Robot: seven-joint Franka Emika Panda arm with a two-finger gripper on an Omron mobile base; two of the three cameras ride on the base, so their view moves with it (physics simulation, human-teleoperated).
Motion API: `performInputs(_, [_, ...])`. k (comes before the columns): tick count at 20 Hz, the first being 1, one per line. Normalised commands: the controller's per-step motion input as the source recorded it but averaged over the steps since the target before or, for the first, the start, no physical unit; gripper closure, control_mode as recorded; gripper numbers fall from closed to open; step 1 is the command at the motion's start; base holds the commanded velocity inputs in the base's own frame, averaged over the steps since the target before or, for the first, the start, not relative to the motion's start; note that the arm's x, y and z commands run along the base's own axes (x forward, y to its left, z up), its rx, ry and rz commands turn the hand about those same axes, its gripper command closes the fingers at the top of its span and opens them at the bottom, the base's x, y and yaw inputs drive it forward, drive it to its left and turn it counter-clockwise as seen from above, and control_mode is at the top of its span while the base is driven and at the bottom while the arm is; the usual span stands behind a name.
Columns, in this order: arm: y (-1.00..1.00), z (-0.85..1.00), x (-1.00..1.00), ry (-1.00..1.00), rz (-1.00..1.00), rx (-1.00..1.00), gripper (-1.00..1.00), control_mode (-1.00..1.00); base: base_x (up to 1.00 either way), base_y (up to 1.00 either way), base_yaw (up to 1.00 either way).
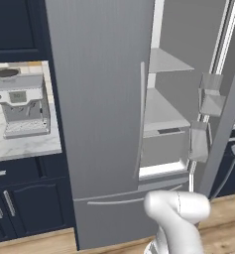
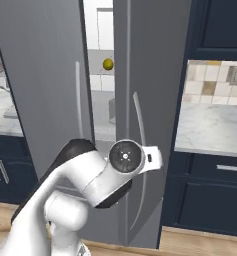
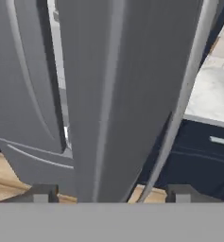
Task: Retrieve a lemon from the fridge and place it on the cutting board with the fish.
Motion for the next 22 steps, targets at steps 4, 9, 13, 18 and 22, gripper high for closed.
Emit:
performInputs(4, [0.94, 0.25, -0.25, 0.08, 0.0, -0.72, -1.0, -1.0, 0.0, 0.0, 0.0])
performInputs(9, [1.0, 0.03, 0.0, 0.4, 0.0, -0.77, -1.0, -1.0, 0.0, 0.0, 0.0])
performInputs(13, [0.73, -0.01, 0.33, 0.59, 0.0, -0.63, -1.0, -1.0, 0.0, 0.0, 0.0])
performInputs(18, [0.14, -0.27, 0.35, 0.47, 0.0, -0.4, -1.0, -1.0, 0.0, 0.0, 0.0])
performInputs(22, [-0.11, -0.59, 0.45, 0.39, 0.0, -0.12, -1.0, -1.0, 0.0, 0.0, 0.0])
